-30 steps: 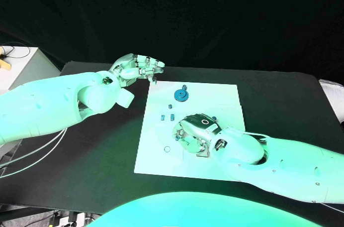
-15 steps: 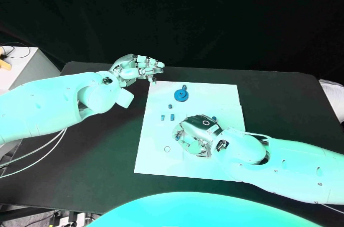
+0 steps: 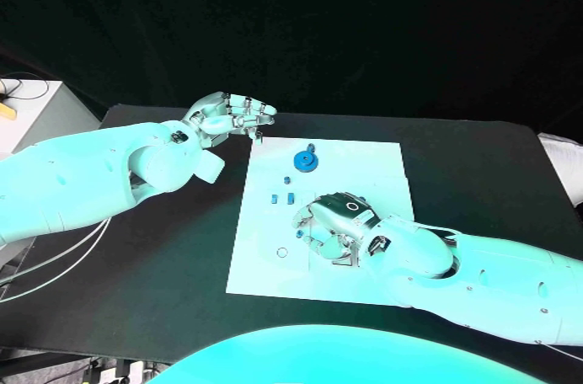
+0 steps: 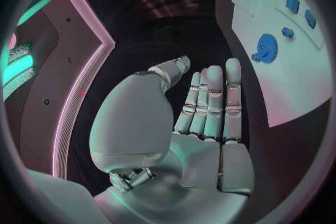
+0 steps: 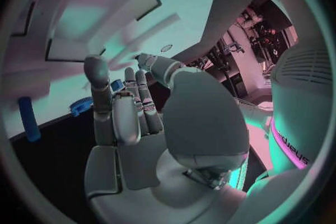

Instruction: Assemble the parts on the task board

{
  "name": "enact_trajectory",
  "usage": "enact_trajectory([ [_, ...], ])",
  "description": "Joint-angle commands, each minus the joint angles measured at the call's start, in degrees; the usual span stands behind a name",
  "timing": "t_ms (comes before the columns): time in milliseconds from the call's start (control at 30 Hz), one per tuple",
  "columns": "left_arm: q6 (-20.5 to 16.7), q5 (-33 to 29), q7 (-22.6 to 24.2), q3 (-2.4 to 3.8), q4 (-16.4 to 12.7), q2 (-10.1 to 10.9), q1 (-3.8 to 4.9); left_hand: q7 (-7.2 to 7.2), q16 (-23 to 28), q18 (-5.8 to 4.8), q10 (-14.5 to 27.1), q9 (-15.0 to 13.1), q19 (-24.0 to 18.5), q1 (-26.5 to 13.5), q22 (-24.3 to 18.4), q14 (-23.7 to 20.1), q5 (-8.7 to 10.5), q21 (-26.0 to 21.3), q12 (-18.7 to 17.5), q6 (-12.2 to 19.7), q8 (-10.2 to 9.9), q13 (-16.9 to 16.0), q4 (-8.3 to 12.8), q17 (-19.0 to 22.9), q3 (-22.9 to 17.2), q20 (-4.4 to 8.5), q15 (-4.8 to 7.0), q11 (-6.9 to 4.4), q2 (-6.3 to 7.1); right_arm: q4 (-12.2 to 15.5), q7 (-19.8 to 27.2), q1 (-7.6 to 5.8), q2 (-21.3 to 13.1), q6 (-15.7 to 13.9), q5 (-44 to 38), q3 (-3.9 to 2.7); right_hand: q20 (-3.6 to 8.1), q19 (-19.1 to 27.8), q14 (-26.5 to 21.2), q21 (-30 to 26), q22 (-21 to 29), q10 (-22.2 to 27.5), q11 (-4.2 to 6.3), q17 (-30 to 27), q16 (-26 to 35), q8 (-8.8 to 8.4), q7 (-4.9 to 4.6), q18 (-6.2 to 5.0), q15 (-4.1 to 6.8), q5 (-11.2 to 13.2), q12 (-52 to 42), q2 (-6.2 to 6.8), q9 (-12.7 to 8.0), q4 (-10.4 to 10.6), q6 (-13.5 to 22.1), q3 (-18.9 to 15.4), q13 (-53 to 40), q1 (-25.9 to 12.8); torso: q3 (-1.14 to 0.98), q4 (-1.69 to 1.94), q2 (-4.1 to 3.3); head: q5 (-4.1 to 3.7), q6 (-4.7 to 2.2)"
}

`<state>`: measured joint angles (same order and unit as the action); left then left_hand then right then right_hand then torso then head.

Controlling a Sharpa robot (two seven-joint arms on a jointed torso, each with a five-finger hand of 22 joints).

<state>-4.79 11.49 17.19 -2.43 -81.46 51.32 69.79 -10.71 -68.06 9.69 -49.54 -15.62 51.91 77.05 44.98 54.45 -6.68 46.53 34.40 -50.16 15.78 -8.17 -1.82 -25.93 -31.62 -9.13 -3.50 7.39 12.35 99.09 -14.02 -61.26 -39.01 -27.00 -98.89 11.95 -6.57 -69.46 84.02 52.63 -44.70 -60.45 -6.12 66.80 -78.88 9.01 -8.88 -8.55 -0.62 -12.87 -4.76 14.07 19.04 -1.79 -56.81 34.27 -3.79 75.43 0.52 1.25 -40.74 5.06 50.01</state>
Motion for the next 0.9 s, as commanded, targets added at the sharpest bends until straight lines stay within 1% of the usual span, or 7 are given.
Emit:
enact_trajectory([
  [33,1.07,-0.48,0.03,0.03,-0.05,-0.06,0.00,0.08,0.19,0.84,0.23,0.06,0.41,0.17,-0.05,0.19,0.02,-0.30,0.04,0.44,0.21,0.05,-0.05,0.08,0.38,0.12,0.01,-0.04,-0.38,0.41,0.21,0.04,-0.23,-3.59,0.73,0.00,-0.07,0.45,0.64,-0.48,0.12,0.58,-0.03,-0.11,0.26,-0.51,0.04,-0.66,-0.47,-0.23,-0.54,0.45,-0.14,0.04,0.62,-0.64,-0.13,0.25,0.01,0.00,-0.01,-0.11,-0.01],
  [200,1.11,-0.48,-0.02,0.02,-0.03,-0.09,-0.02,0.08,0.19,0.84,0.23,0.06,0.41,0.17,-0.05,0.19,0.02,-0.30,0.04,0.44,0.21,0.05,-0.05,0.08,0.38,0.12,0.01,-0.04,-0.38,1.50,0.24,-0.22,-1.68,-4.74,1.85,-0.06,-0.05,0.22,0.68,-0.24,-0.24,0.34,0.05,-0.11,0.21,-0.65,0.07,-0.62,-0.41,-0.39,-1.20,0.26,-0.18,0.16,0.80,-0.82,-0.24,0.43,0.06,0.00,0.04,-0.52,-0.01],
  [300,1.13,-0.48,0.01,0.02,-0.07,-0.10,-0.02,0.08,0.19,0.84,0.23,0.06,0.41,0.17,-0.05,0.19,0.02,-0.30,0.04,0.44,0.21,0.05,-0.05,0.08,0.38,0.12,0.01,-0.04,-0.38,2.48,0.52,-1.24,-3.66,-3.94,3.81,-0.23,0.11,-0.85,0.99,1.21,-1.99,-0.69,0.25,0.40,-0.13,-0.68,-0.05,-0.32,-0.22,-0.56,-2.44,0.06,-0.18,0.20,0.68,-0.62,-0.38,0.82,0.11,0.00,0.07,-1.14,-0.01],
  [400,1.10,-0.49,0.08,0.02,-0.14,-0.09,-0.03,0.08,0.19,0.84,0.23,0.06,0.41,0.17,-0.05,0.19,0.02,-0.30,0.04,0.44,0.21,0.05,-0.05,0.08,0.38,0.12,0.01,-0.04,-0.38,3.22,1.70,-3.35,-6.43,-0.81,6.28,-0.43,0.24,-1.85,1.18,2.65,-3.67,-1.70,0.37,0.85,-0.40,-0.80,-0.19,0.00,-0.10,-0.61,-3.32,-0.11,-0.21,0.23,0.77,-0.16,-0.38,1.06,0.15,-0.09,0.14,-1.59,-0.01],
  [633,1.07,-0.51,0.20,0.00,-0.16,-0.19,-0.03,0.08,0.23,0.84,0.28,0.06,0.45,0.21,-0.11,0.18,0.04,-0.37,0.05,0.44,0.26,0.08,-0.06,0.10,0.44,0.11,0.00,-0.04,-0.40,3.07,4.44,-7.74,-11.80,5.86,10.17,-0.74,0.19,-2.28,1.53,3.05,-4.42,-1.33,0.44,1.78,-1.04,-1.06,0.01,0.19,-0.14,-1.14,-3.66,1.19,-0.23,1.09,1.19,-1.51,-0.03,-0.31,0.25,-0.18,0.33,-2.40,-0.01],
  [767,1.16,-0.53,0.23,-0.02,-0.06,-0.36,-0.08,0.08,0.23,0.84,0.28,0.06,0.45,0.21,-0.11,0.18,0.04,-0.37,0.05,0.44,0.26,0.08,-0.06,0.10,0.44,0.11,0.00,-0.04,-0.40,1.91,5.83,-9.29,-13.95,8.31,10.74,-0.84,0.13,-2.37,1.77,2.59,-4.38,-0.01,0.47,2.84,-1.76,-1.41,0.17,0.20,-0.17,-1.81,-3.90,1.72,-0.25,1.89,1.89,-4.75,-0.01,-0.62,0.14,-0.17,0.23,-2.78,-0.01],
  [900,1.24,-0.54,0.22,-0.04,0.04,-0.46,-0.16,0.09,0.25,0.84,0.30,0.06,0.48,0.20,-0.15,0.17,0.05,-0.42,0.08,0.45,0.30,0.10,-0.07,0.11,0.52,0.11,0.00,-0.04,-0.38,0.65,5.96,-9.76,-14.35,10.21,9.82,-0.87,0.01,-2.50,1.61,1.38,-3.84,1.93,0.37,2.77,-1.93,-2.05,0.86,0.15,-0.27,-2.55,-4.98,0.54,-0.36,3.15,3.05,-12.17,-0.08,1.30,0.10,-0.16,0.17,-2.88,-0.01],
])
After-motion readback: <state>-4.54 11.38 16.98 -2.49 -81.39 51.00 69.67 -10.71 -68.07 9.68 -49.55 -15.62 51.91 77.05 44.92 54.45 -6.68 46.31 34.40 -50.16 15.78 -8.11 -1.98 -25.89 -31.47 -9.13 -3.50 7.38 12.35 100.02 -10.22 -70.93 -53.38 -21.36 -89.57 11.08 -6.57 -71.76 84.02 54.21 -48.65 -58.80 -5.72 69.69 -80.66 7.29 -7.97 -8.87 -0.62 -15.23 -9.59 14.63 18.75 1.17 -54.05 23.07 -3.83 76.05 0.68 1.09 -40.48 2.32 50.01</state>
